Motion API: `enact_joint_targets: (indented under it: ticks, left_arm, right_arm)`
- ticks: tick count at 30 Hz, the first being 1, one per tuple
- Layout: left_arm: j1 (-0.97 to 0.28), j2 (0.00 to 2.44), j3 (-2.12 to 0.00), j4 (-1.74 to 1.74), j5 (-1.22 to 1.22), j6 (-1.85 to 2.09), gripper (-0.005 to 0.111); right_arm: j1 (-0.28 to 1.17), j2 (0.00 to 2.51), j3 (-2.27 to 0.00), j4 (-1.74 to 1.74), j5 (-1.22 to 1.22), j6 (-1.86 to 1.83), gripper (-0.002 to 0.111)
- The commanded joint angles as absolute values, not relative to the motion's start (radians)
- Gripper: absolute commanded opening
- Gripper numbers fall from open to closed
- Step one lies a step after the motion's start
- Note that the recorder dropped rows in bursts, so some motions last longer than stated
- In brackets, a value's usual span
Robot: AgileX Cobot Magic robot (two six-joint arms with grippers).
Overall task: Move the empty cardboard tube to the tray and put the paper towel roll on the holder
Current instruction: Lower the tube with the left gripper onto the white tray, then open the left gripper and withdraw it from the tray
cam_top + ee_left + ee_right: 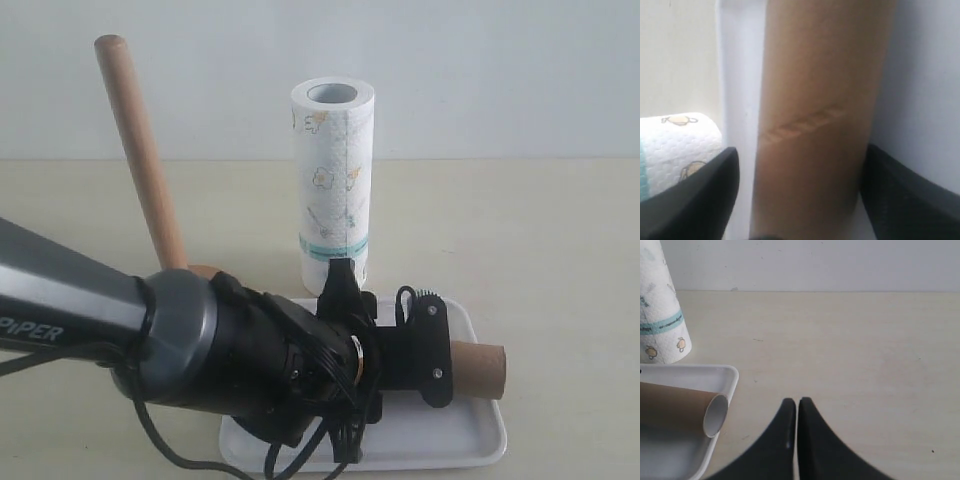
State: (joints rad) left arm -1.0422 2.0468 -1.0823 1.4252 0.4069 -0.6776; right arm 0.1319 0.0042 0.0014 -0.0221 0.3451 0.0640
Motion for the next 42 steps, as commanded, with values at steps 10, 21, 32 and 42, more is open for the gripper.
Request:
enact_joint_targets:
  ticks: [10, 21, 32, 42]
  left_arm:
    - [-1.047, 1.857, -1.082, 1.282, 0.42, -0.645, 0.064]
    - [-1.047, 1.705, -1.08, 1.184, 0.422, -0.608, 0.064]
    - [-1.047, 1.52, -1.08, 0.906, 0.423, -0.551, 0.039]
    - [-1.047, 1.258, -1.08, 0.399, 0.592, -0.326, 0.005]
  right_arm:
    - [0.129, 0.0, 0.0, -0.029, 0.333, 0.069, 0.001]
    - [0.129, 0.0, 0.0, -0.029, 0.333, 0.069, 0.001]
    - [0.129, 0.0, 0.0, -0.029, 0.333, 0.069, 0.001]
    - [0.129, 0.0, 0.0, -0.029, 0.333, 0.069, 0.001]
